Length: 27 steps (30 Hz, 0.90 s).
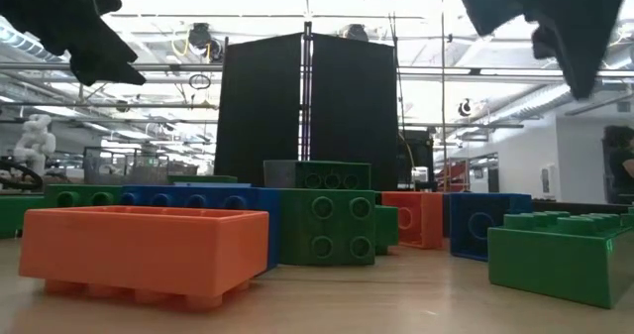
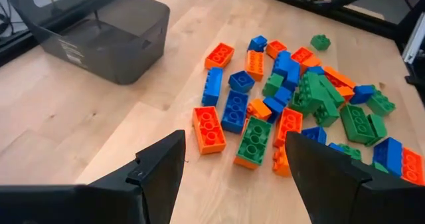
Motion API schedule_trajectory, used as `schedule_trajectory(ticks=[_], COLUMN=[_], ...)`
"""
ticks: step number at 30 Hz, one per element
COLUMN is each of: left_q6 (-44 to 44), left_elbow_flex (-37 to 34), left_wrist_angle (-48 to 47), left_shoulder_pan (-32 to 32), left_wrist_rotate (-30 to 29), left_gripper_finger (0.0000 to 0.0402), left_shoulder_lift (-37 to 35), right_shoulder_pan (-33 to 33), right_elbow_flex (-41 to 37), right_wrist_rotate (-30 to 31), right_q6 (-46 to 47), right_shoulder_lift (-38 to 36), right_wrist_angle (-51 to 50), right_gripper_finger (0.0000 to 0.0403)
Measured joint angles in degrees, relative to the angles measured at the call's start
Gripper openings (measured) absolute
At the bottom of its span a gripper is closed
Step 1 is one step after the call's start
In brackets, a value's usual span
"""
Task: Sort blocks
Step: Put the green game piece into the top right black transparent bin
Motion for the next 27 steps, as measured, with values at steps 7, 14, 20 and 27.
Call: schedule_trajectory(ticks=[7,14,20,27], left_q6=[0.0,0.0,0.0,0.0], left_elbow_flex=[0.0,0.0,0.0,0.0], left_wrist_angle=[-0.2,-1.0,-1.5,-1.5], left_shoulder_pan=[0.0,0.0,0.0,0.0], left_wrist_rotate=[-0.2,-0.2,-0.2,-0.2], left_gripper_finger=[0.0257,0.0257,0.0257,0.0257], left_shoulder_lift=[0.2,0.2,0.2,0.2], right_shoulder_pan=[0.9,2.3,3.8,5.2], right_elbow_flex=[-1.3,-11.2,-20.2,-23.3], right_wrist_rotate=[0.1,-2.5,-0.8,1.7], right_q6=[3.5,11.8,18.4,21.6], right_shoulder_lift=[5.3,4.6,-0.5,-3.0], right_wrist_angle=[-1.4,2.9,21.8,23.3], right_gripper_finger=[0.0241,0.0289,0.03,0.0299])
